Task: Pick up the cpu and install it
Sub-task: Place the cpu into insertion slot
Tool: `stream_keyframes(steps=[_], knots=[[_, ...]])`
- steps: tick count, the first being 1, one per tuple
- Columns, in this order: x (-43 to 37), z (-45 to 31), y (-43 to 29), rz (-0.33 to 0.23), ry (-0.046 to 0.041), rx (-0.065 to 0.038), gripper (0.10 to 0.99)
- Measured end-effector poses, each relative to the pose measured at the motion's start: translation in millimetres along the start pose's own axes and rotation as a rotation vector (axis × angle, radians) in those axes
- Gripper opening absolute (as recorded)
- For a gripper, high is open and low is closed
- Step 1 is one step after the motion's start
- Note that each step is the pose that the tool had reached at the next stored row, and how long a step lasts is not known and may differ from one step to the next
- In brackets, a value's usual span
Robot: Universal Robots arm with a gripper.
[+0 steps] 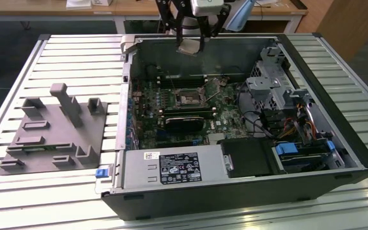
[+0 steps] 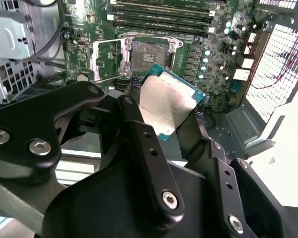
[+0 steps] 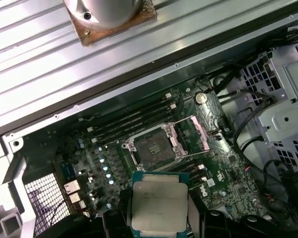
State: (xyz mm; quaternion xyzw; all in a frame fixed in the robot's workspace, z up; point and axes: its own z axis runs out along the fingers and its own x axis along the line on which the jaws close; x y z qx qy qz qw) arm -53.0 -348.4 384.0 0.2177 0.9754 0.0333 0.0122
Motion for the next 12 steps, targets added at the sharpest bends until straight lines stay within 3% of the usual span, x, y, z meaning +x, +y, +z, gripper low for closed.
stream_keyframes(steps=[12], knots=[[0.0,1.2,-0.1,0.105,-0.0074,0.001,0.541]])
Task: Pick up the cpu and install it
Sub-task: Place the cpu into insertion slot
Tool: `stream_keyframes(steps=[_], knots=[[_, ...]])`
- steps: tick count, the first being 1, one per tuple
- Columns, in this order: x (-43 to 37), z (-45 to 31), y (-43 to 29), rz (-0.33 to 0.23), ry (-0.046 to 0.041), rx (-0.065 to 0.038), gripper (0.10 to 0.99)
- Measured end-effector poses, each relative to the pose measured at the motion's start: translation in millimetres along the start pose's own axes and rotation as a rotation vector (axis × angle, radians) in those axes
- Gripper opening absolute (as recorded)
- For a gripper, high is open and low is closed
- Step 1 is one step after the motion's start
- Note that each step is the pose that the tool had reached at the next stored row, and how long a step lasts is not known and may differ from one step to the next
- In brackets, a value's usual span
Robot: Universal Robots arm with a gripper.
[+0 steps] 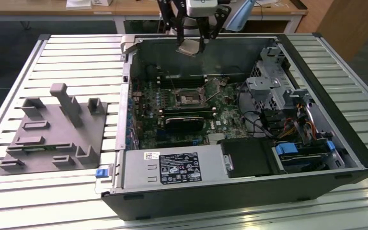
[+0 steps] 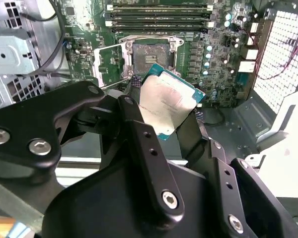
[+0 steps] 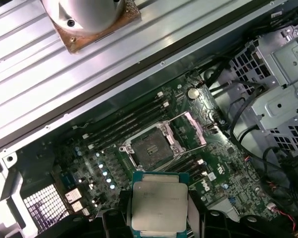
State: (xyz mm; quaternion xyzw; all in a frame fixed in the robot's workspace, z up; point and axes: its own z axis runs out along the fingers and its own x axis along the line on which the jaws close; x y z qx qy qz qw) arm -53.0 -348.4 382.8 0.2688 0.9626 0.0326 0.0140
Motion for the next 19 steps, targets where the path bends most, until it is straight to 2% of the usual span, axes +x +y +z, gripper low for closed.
stream_keyframes(steps=[19], knots=[[0.0,1.5,-0.1,0.141,-0.0100,0.001,0.541]])
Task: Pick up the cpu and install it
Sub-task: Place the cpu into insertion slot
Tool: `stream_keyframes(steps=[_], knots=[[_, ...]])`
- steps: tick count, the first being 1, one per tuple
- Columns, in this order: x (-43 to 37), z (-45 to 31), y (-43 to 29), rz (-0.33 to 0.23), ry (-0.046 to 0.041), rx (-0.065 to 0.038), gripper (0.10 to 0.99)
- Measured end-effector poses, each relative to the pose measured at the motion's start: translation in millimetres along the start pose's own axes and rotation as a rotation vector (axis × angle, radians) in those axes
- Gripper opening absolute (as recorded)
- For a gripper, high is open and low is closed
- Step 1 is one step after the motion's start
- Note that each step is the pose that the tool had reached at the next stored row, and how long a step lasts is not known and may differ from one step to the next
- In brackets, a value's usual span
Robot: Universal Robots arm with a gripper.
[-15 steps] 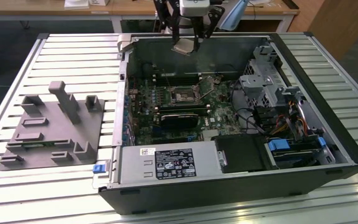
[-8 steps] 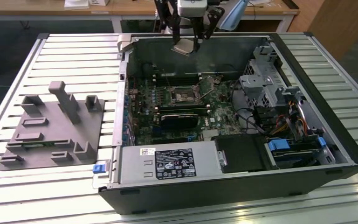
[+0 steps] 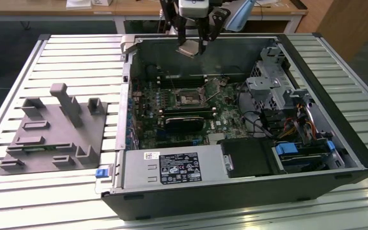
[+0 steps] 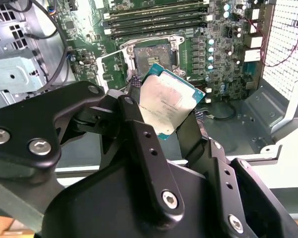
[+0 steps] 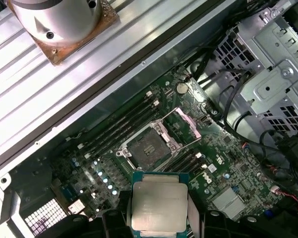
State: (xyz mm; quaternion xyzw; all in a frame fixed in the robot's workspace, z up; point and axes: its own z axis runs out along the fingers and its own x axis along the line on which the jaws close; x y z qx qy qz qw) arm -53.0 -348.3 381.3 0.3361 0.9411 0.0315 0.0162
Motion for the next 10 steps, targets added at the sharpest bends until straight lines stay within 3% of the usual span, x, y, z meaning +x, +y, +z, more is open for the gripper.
stream_keyframes(steps=[10], knots=[[0.0,0.5,0.0,0.071,-0.0050,0.001,0.541]])
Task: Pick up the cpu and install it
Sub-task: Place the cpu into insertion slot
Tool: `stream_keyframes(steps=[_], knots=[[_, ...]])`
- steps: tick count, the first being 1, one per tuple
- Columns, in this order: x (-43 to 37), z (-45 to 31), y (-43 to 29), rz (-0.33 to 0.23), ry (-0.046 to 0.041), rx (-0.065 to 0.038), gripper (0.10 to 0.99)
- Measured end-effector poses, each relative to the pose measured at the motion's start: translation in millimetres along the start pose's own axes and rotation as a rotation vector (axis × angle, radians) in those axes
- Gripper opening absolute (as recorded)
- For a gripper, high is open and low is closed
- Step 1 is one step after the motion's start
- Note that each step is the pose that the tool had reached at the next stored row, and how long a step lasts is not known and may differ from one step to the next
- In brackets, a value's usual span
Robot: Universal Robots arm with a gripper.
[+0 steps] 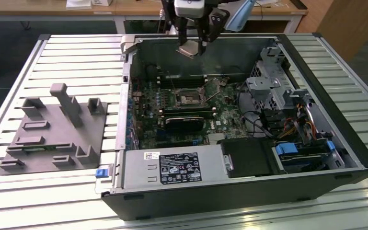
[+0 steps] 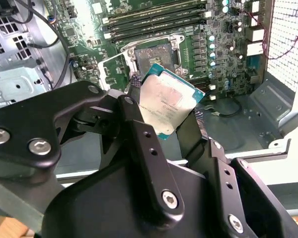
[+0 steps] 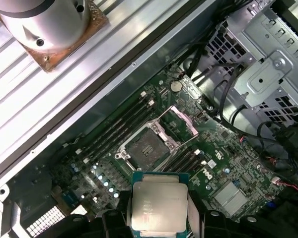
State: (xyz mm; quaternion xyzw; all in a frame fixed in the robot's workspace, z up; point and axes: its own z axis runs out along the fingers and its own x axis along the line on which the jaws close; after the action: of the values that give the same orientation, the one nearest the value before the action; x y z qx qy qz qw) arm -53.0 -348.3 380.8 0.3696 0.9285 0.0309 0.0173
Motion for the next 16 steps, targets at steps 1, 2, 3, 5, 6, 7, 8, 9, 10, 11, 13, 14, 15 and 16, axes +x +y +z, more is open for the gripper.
stream_keyframes(steps=[1,2,3,5,6,7,8,9,10,11,13,14,15,16], knots=[[0.0,0.0,0.0,0.008,-0.0006,0.000,0.541],[0.0,0.1,0.0,0.016,-0.0012,0.000,0.541],[0.0,0.2,0.0,0.026,-0.0018,0.000,0.541],[0.0,0.4,0.0,0.057,-0.0040,0.001,0.541],[0.0,0.5,0.0,0.074,-0.0053,0.001,0.541],[0.0,0.7,0.0,0.092,-0.0065,0.001,0.541],[0.0,0.8,0.0,0.110,-0.0078,0.001,0.541],[0.0,0.9,-0.1,0.129,-0.0091,0.001,0.541],[0.0,1.0,-0.1,0.147,-0.0104,0.001,0.541],[0.0,1.2,-0.1,0.165,-0.0116,0.002,0.541],[0.0,1.3,-0.1,0.199,-0.0140,0.002,0.541],[0.0,1.4,-0.1,0.215,-0.0152,0.002,0.541],[0.0,1.6,-0.1,0.232,-0.0163,0.002,0.541],[0.1,1.7,-0.1,0.250,-0.0175,0.002,0.541]])
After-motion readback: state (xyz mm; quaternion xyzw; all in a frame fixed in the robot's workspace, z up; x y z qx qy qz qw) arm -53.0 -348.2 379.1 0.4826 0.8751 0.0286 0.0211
